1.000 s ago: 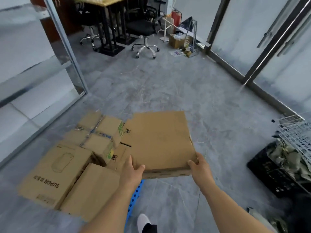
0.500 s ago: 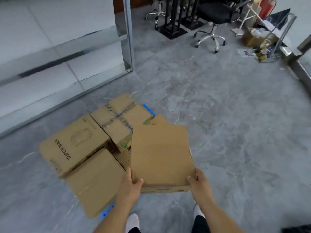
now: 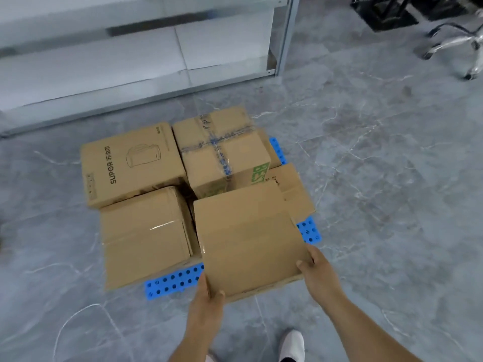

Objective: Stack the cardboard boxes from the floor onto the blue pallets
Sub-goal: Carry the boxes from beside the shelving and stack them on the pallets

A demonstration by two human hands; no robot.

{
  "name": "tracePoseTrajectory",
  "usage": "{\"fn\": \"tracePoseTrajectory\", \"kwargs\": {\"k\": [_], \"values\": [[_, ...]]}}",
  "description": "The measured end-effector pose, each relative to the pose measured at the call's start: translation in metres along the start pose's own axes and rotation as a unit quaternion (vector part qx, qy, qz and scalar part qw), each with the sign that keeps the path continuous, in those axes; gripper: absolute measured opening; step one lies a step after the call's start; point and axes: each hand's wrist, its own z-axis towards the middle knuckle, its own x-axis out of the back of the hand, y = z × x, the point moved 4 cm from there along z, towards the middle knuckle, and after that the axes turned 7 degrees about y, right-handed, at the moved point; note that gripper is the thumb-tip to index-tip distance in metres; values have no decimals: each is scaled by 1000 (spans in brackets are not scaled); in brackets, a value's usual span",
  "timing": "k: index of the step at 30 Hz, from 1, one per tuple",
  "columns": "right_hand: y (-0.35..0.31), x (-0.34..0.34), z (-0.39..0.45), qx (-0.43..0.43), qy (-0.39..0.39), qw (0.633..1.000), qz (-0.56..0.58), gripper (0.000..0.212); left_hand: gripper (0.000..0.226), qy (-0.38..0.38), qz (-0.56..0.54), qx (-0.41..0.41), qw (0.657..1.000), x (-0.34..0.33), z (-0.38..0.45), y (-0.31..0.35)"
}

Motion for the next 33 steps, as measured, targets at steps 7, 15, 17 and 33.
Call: {"fn": "tracePoseTrajectory", "kwargs": {"k": [7,15,17,33], "values": [[6,-38,55,6,-16,999,35,54,61,20,-17,13,1000,-24,48,-17],[45,-62,70,-14,27,997,65,54,61,2,-14,17,1000,-54,86,-30],[49,-72,79,-17,27,996,81,54,61,0,-8,0,1000,-58,101,-28],[42,-78,128,-38,83,994,-60,67,56,117,-214,90,965,-88,133,-27]]}}
